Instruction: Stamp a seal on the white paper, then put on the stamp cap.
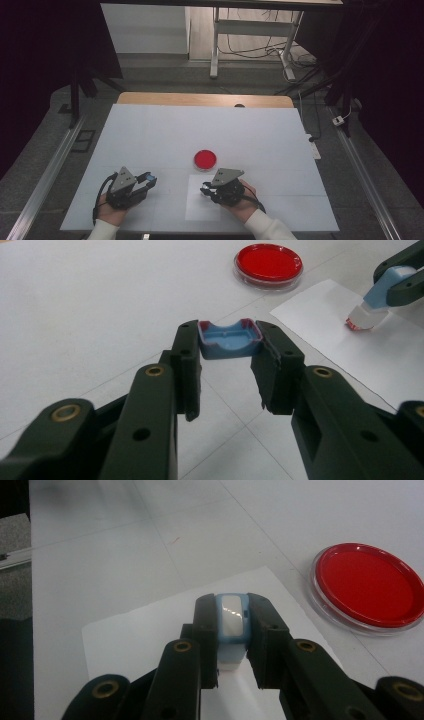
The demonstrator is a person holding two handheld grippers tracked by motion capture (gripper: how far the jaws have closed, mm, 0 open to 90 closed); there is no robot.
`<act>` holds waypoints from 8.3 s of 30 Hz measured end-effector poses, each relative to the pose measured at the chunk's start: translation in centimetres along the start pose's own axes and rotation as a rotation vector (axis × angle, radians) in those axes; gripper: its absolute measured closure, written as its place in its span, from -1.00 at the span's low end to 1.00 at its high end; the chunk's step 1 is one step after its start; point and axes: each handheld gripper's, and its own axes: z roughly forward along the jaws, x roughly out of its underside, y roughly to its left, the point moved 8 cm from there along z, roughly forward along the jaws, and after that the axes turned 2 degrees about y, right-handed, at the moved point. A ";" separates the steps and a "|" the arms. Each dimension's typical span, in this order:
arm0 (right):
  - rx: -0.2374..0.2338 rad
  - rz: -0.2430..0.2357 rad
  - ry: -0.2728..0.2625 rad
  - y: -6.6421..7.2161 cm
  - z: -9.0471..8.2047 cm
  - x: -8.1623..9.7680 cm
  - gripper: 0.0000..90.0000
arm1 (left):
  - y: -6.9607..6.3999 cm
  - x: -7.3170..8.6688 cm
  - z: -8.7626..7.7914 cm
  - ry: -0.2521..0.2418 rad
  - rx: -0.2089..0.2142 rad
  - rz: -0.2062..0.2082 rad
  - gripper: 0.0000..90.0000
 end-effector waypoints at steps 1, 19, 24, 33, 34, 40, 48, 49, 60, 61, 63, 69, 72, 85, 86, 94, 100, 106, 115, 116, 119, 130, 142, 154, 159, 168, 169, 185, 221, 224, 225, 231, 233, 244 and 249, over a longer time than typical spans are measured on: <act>-0.001 0.000 0.000 0.0 0.1 0.0 0.67 | 0.0 0.0 0.0 0.000 0.000 0.000 0.45; 0.004 -0.016 0.024 0.1 0.2 0.1 0.67 | 0.1 0.0 -0.1 -0.002 -0.002 -0.006 0.45; 0.010 -0.022 0.036 0.2 0.3 0.0 0.67 | 0.1 0.0 -0.1 -0.003 -0.002 -0.007 0.45; 0.014 -0.021 0.055 0.2 0.5 0.1 0.67 | 0.2 0.0 -0.2 -0.003 -0.006 -0.008 0.45; 0.018 -0.021 0.062 0.2 0.6 0.1 0.67 | 0.2 0.0 -0.1 -0.003 -0.006 -0.008 0.45; 0.022 -0.011 0.088 0.3 0.8 0.1 0.68 | 0.1 0.0 -0.2 -0.003 -0.007 -0.007 0.45; 0.030 -0.033 0.105 0.3 0.9 0.1 0.68 | 0.1 0.0 -0.2 -0.001 -0.007 -0.003 0.45; 0.030 -0.037 0.105 0.3 0.9 0.1 0.68 | 0.1 0.0 -0.2 -0.001 -0.007 -0.002 0.45; 0.025 -0.017 0.116 0.3 0.9 0.2 0.68 | 0.1 0.0 -0.3 -0.007 -0.011 -0.008 0.45; 0.023 -0.021 0.117 0.2 0.8 0.2 0.69 | 0.1 0.0 -0.3 -0.007 -0.009 -0.007 0.45; 0.017 -0.012 0.111 0.2 0.8 0.2 0.69 | 0.1 0.0 -0.3 -0.006 -0.011 -0.007 0.45; 0.019 -0.007 0.106 0.2 0.8 0.2 0.69 | 0.1 0.0 -0.3 -0.008 -0.013 -0.006 0.45; 0.017 -0.006 0.101 0.2 0.8 0.3 0.69 | 0.1 0.0 -0.3 -0.007 -0.014 -0.004 0.45; 0.028 -0.023 0.096 0.3 0.8 0.3 0.68 | 0.1 -0.1 -0.5 -0.015 -0.016 -0.004 0.45; 0.029 -0.021 0.097 0.4 0.8 0.3 0.68 | 0.2 -0.1 -0.4 -0.015 -0.016 -0.004 0.45; 0.022 -0.017 0.074 0.3 0.7 0.2 0.68 | 0.3 -0.1 -0.4 -0.015 -0.018 -0.005 0.45; 0.027 0.030 0.031 -0.4 0.0 0.1 0.67 | 0.3 0.0 -0.3 -0.011 -0.018 -0.005 0.45; 0.014 0.085 -0.026 -1.1 -0.9 -0.3 0.67 | 0.3 0.0 -0.4 -0.012 -0.016 -0.005 0.45; 0.010 0.112 -0.046 -1.6 -1.2 -0.3 0.67 | 0.1 0.1 -0.1 -0.004 -0.010 0.002 0.45; 0.010 0.113 -0.045 -1.7 -1.2 -0.2 0.67 | 0.1 0.1 -0.1 -0.004 -0.008 0.002 0.45; 0.015 0.120 -0.048 -1.9 -1.4 -0.2 0.67 | 0.1 0.1 -0.1 -0.003 -0.008 0.003 0.45; 0.023 0.185 -0.130 -3.4 -2.8 -0.3 0.67 | 0.0 0.2 0.0 -0.001 -0.008 0.000 0.45; 0.065 0.268 -0.235 -5.6 -5.6 0.1 0.67 | 0.1 0.1 0.2 0.000 -0.006 0.003 0.45; 0.090 0.298 -0.287 -7.2 -7.5 0.5 0.67 | 0.2 0.1 0.3 0.003 -0.010 -0.001 0.45; 0.085 0.300 -0.289 -7.2 -7.4 0.4 0.67 | 0.2 0.1 0.3 0.005 -0.011 -0.002 0.45; 0.083 0.294 -0.291 -7.0 -7.3 0.3 0.67 | 0.1 0.2 0.4 0.007 -0.009 0.000 0.45; 0.084 0.294 -0.290 -7.0 -7.3 0.3 0.67 | 0.1 0.2 0.4 0.007 -0.009 0.000 0.45; 0.080 0.283 -0.287 -6.8 -7.1 0.1 0.67 | -1.1 -0.5 1.6 0.015 0.009 0.026 0.45; 0.074 0.269 -0.295 -6.2 -6.9 -0.6 0.67 | -4.5 -1.8 4.6 0.046 0.057 0.101 0.45; 0.073 0.267 -0.293 -6.1 -6.9 -0.6 0.67 | -4.6 -1.8 4.7 0.044 0.059 0.100 0.45; 0.074 0.267 -0.293 -6.1 -6.9 -0.6 0.67 | -4.6 -1.8 4.7 0.044 0.059 0.100 0.45; 0.073 0.267 -0.292 -6.0 -6.8 -0.6 0.67 | -5.2 -2.1 5.3 0.042 0.064 0.112 0.45; 0.072 0.267 -0.290 -6.0 -6.8 -0.6 0.67 | -5.3 -2.3 5.5 0.041 0.065 0.117 0.45; 0.074 0.264 -0.288 -5.9 -6.6 -0.6 0.67 | -6.3 -2.8 6.8 0.049 0.079 0.139 0.45; 0.072 0.260 -0.286 -5.8 -6.5 -0.6 0.67 | -7.1 -3.0 7.5 0.056 0.092 0.156 0.45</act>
